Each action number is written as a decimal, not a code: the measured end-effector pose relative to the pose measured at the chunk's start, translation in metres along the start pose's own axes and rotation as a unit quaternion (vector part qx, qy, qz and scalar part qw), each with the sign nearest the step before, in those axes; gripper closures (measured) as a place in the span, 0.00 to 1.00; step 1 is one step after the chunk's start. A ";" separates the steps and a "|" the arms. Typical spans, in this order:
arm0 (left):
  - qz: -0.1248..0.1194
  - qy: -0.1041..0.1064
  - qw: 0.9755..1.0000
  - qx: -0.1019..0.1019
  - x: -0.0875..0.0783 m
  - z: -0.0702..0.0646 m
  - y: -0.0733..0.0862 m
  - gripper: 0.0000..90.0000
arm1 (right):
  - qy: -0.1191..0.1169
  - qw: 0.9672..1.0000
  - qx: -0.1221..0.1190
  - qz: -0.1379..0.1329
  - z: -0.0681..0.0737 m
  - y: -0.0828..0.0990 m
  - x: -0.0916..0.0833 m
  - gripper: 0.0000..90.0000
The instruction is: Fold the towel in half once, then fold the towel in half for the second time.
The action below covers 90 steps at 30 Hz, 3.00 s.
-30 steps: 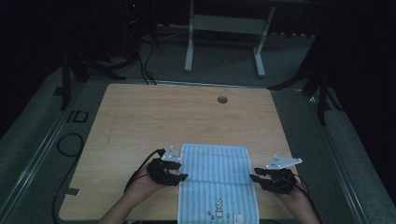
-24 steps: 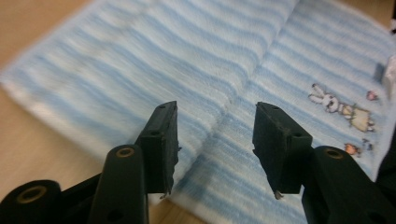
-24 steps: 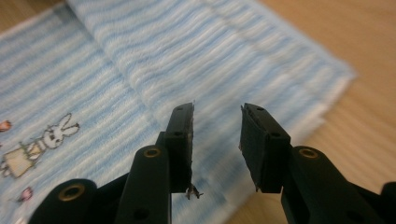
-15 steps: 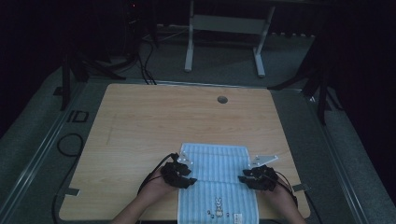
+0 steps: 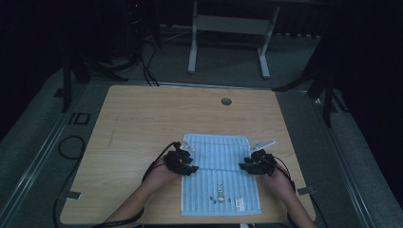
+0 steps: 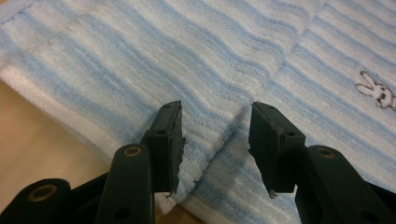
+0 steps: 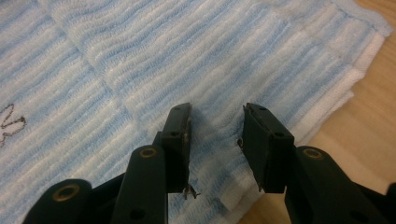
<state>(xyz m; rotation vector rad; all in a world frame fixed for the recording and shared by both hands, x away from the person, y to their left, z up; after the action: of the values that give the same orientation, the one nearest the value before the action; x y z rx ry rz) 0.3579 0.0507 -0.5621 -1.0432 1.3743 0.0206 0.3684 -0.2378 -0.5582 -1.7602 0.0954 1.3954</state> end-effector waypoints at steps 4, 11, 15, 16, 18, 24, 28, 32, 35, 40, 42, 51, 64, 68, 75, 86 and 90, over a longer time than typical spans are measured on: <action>0.009 -0.013 1.000 0.005 0.003 0.008 -0.008 0.59 | 0.000 1.000 0.004 0.005 -0.006 -0.008 0.005 0.68; -0.002 -0.017 1.000 -0.011 0.006 0.023 -0.014 0.59 | -0.005 1.000 0.010 0.006 -0.012 -0.015 0.009 0.67; 0.004 -0.027 1.000 -0.001 0.006 0.019 -0.014 0.59 | -0.015 1.000 0.010 0.007 -0.013 -0.015 0.009 0.63; 0.005 -0.030 1.000 0.002 0.006 0.019 -0.014 0.58 | -0.015 1.000 0.011 0.007 -0.013 -0.015 0.009 0.63; 0.005 -0.035 0.999 0.001 0.006 0.018 -0.013 0.58 | -0.014 1.000 0.009 0.008 -0.012 -0.015 0.009 0.62; -0.003 -0.011 1.000 -0.020 0.002 0.015 -0.014 0.53 | -0.030 0.999 0.009 0.009 -0.014 -0.017 0.006 0.56; -0.028 -0.024 0.999 -0.036 -0.011 0.025 -0.025 0.47 | -0.014 1.000 0.006 -0.002 -0.024 -0.026 -0.005 0.56; -0.038 -0.057 0.995 -0.069 -0.014 0.052 -0.040 0.42 | 0.014 0.999 0.033 -0.008 -0.051 -0.043 -0.010 0.57; -0.044 -0.072 0.990 -0.110 -0.010 0.075 -0.051 0.42 | 0.031 0.998 0.055 -0.002 -0.070 -0.053 -0.007 0.58; -0.044 -0.087 0.985 -0.144 0.008 0.096 -0.065 0.42 | 0.047 0.992 0.120 -0.006 -0.097 -0.064 0.006 0.59; -0.024 -0.095 0.986 -0.137 0.018 0.100 -0.066 0.42 | 0.059 0.990 0.128 0.002 -0.103 -0.067 0.012 0.60; 0.005 -0.123 0.985 -0.118 0.033 0.106 -0.071 0.52 | 0.058 0.990 0.121 0.054 -0.101 -0.071 0.043 0.68; -0.077 -0.069 0.986 -0.130 -0.009 0.101 -0.081 0.95 | 0.072 0.993 0.093 0.028 -0.094 -0.088 0.024 0.93; -0.118 -0.059 0.985 -0.110 -0.046 0.091 -0.089 0.95 | 0.069 0.994 0.080 -0.010 -0.092 -0.102 -0.009 0.93; -0.160 -0.036 0.984 -0.068 -0.093 0.057 -0.080 0.95 | 0.055 0.995 0.037 -0.073 -0.064 -0.113 -0.073 0.93; -0.180 0.064 0.981 -0.023 -0.116 -0.008 -0.013 0.94 | 0.006 0.991 -0.028 -0.131 0.009 -0.043 -0.125 0.92; -0.158 0.088 0.983 -0.013 -0.107 -0.026 0.017 0.93 | -0.026 0.991 -0.037 -0.122 0.034 -0.008 -0.124 0.92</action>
<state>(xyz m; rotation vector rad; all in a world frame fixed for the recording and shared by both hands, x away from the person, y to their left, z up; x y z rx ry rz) 0.2999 0.1029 -0.4828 -1.3002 1.3533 -0.2944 0.3008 -0.2645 -0.4514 -1.7285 -0.1965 1.2785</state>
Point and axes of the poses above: each handheld gripper's, and its own axes: x roughly forward along the jaws, y roughly out of its underside, z roughly to its left, the point moved 3 cm from there along x, roughly forward along the jaws, and after that the axes turned 2 degrees about -x, right-handed, at the moved point
